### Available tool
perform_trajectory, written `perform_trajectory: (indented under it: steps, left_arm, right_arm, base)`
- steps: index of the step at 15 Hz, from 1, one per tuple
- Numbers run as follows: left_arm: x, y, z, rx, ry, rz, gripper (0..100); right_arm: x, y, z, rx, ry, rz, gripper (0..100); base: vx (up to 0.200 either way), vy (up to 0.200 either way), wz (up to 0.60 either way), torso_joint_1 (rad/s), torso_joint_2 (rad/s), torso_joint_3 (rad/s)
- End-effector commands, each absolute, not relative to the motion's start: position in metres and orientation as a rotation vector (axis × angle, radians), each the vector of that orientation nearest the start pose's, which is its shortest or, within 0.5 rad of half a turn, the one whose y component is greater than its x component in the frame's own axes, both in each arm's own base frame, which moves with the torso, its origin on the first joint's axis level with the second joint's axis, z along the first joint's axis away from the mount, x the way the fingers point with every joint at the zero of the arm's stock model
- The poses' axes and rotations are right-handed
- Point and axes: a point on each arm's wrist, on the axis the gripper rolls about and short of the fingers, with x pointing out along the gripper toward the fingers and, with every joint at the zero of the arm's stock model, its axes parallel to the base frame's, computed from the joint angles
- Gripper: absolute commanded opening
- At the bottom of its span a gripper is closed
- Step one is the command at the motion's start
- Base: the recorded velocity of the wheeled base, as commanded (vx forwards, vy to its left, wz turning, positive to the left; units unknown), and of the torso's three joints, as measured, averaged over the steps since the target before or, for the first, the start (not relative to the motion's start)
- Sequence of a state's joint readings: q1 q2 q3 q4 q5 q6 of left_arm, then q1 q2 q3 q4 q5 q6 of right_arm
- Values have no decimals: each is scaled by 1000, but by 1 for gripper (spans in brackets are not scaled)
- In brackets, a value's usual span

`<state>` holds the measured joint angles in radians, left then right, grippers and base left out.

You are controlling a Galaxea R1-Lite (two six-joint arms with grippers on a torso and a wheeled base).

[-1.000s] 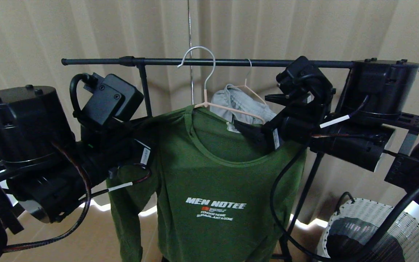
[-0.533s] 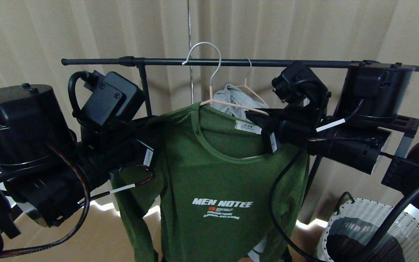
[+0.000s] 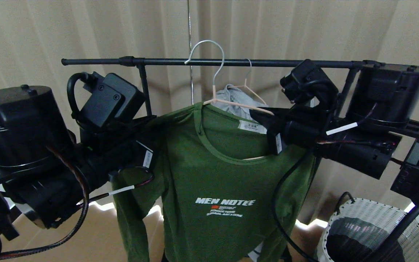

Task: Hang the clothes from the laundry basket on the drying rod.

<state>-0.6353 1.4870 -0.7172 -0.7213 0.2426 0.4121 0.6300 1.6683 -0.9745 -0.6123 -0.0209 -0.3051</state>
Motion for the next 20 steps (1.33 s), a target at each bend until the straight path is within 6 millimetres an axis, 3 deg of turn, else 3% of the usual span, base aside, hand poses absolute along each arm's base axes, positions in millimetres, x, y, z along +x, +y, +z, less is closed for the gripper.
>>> perform_trajectory:
  steps: [1, 4, 9, 14, 20]
  left_arm:
    - [205, -146, 228, 421, -47, -423, 100]
    - [188, -138, 242, 388, -113, -488, 100]
    - [168, -116, 243, 354, -130, -479, 100]
    - [177, -94, 186, 417, 81, -469, 100]
    - [193, -94, 183, 415, 106, -461, 100]
  right_arm:
    - [250, 181, 236, -321, -18, 614, 0]
    - [247, 161, 243, -314, -23, 525, 0]
    - [242, 128, 259, -295, -63, 428, 0]
    - [222, 120, 257, -267, -62, 443, 0]
    - [207, 120, 260, -258, -85, 508, 0]
  base:
    - [0, 0, 0, 0, 0, 0]
    - [0, 0, 0, 0, 0, 0]
    - [0, 0, 0, 0, 0, 0]
    - [0, 0, 0, 0, 0, 0]
    - [0, 0, 0, 0, 0, 0]
